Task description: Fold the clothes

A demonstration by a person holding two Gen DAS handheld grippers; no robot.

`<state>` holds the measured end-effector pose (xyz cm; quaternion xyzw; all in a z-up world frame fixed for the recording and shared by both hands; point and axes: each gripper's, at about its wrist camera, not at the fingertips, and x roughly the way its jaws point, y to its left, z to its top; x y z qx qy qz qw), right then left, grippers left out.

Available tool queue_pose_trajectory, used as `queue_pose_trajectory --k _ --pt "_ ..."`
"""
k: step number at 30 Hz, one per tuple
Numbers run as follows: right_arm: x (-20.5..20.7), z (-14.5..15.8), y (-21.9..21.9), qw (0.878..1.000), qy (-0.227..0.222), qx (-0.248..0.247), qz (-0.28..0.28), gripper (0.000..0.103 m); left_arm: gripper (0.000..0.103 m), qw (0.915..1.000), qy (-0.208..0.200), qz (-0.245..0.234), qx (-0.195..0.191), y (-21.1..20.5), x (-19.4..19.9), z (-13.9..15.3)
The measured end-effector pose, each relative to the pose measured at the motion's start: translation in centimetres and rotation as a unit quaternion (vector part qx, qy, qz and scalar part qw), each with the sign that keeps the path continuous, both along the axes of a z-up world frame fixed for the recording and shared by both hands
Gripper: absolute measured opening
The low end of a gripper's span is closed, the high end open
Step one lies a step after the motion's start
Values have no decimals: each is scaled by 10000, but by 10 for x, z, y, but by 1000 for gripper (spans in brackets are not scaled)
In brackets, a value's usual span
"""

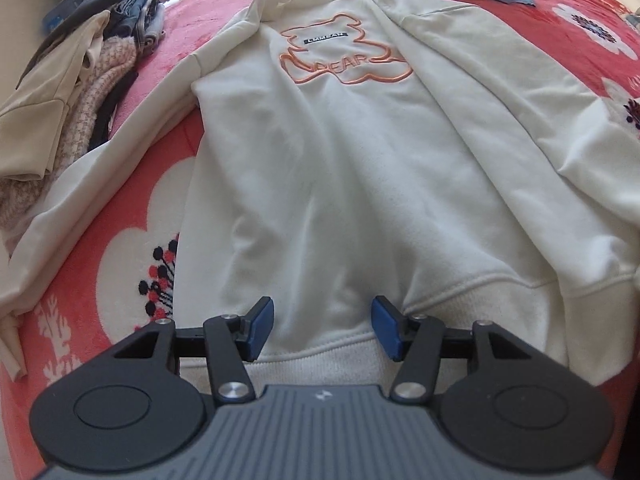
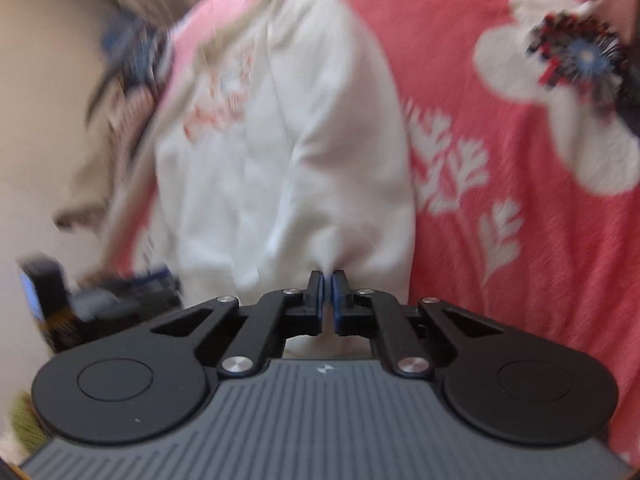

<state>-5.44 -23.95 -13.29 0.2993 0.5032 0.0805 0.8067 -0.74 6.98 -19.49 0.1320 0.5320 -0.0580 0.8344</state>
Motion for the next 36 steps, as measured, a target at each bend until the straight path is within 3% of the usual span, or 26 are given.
queue_pose_trajectory --k 5,8,12,17,19,21,24,27,28,29,31,33,36 --pt "12 32 -42 9940 -760 517 -587 3 57 10000 12 31 18 -1 1 -2" --pt "45 53 -72 9880 -1266 529 -712 3 58 10000 30 72 -16 0 2 -3" --pt "115 98 -106 9808 -1739 147 -866 2 58 9999 95 90 -89 2 4 -2" --pt "201 156 -150 9583 -2424 -682 -1354 0 58 9990 244 196 -308 10 7 -1" --pt "227 170 -168 9481 -2541 -1032 -1607 0 58 9987 284 200 -367 12 8 -1" --pt "247 173 -182 9470 -2460 -1108 -1745 0 59 9986 306 180 -399 13 9 -2" --pt "257 154 -173 9656 -1979 -907 -1420 3 60 9982 329 188 -466 15 10 -3" --pt "248 103 -143 9881 -1106 -354 -1007 4 62 9977 346 241 -534 17 11 -5" --pt "244 81 -131 9932 -708 -143 -918 12 62 9975 347 256 -558 17 12 -5" --pt "238 58 -123 9952 -360 -6 -909 28 62 9974 341 263 -576 18 12 -5" --pt "220 14 -113 9938 184 61 -1093 46 63 9974 310 263 -600 19 11 -5" --pt "204 -27 -112 9870 691 101 -1447 48 63 9974 276 266 -612 19 10 -6" --pt "192 -74 -118 9756 1058 152 -1916 52 64 9976 230 277 -599 18 9 -6"
